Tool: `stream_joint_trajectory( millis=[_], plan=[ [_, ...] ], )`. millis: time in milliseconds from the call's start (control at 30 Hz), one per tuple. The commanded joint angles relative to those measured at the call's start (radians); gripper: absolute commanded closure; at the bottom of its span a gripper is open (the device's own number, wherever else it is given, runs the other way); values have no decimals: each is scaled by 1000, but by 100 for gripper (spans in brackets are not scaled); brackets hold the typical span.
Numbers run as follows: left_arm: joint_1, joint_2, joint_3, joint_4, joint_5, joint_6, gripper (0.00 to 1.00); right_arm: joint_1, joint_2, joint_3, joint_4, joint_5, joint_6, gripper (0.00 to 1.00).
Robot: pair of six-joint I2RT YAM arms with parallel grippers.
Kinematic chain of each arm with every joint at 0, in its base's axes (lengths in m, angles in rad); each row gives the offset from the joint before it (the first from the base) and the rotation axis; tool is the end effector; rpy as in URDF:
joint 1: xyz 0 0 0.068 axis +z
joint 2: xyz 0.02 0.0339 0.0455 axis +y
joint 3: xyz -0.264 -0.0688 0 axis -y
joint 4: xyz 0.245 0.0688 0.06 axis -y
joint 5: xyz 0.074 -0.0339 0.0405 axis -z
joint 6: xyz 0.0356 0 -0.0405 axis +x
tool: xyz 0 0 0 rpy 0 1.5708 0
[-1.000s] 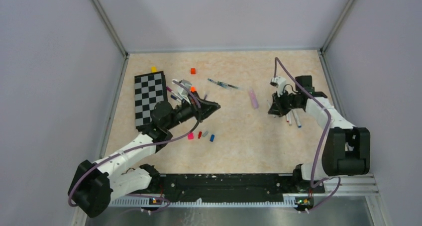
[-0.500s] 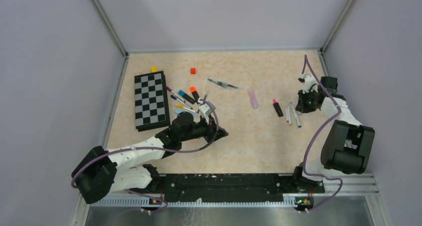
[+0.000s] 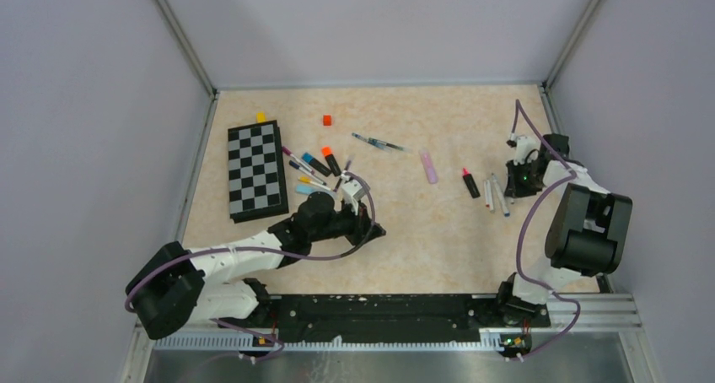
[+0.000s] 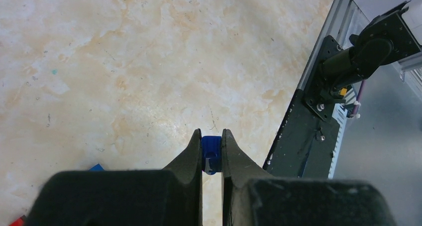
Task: Open the pen caps
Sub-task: Place the pen at the center of the board, then place the pen cap at the center of the board.
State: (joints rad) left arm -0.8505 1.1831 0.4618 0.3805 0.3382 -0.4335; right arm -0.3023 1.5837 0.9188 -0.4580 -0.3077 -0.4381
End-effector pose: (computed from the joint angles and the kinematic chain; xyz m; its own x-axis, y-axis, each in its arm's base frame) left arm 0.1529 -0.1921 0.2052 -0.5845 0.0653 -0.8087 0.7380 0.4569 -0.4965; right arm 0.2896 -0.0790 0.1763 -0.8465 -0.1595 -0.5080 -0.2215 0.9731 0.0635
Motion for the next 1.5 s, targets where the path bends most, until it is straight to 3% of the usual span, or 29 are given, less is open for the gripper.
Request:
stream_joint_trajectory(
  millis=[0, 400, 633, 867, 1467],
  plan=[
    [-10, 16, 6, 34, -4, 22, 100, -18, 29, 49, -4, 3, -7, 91],
    [-19, 40, 11, 40, -1, 17, 99, -26, 44, 58, -22, -19, -7, 80],
    [-32, 52, 26, 10, -43, 13, 99, -31, 31, 62, -32, -37, -10, 78],
    [-74, 95, 67, -55, -147, 6, 98, -34, -2, 61, -37, -55, -14, 78],
    [-169, 360, 343, -435, -512, -69, 93, -35, -154, 43, -79, -248, -48, 77]
  ],
)
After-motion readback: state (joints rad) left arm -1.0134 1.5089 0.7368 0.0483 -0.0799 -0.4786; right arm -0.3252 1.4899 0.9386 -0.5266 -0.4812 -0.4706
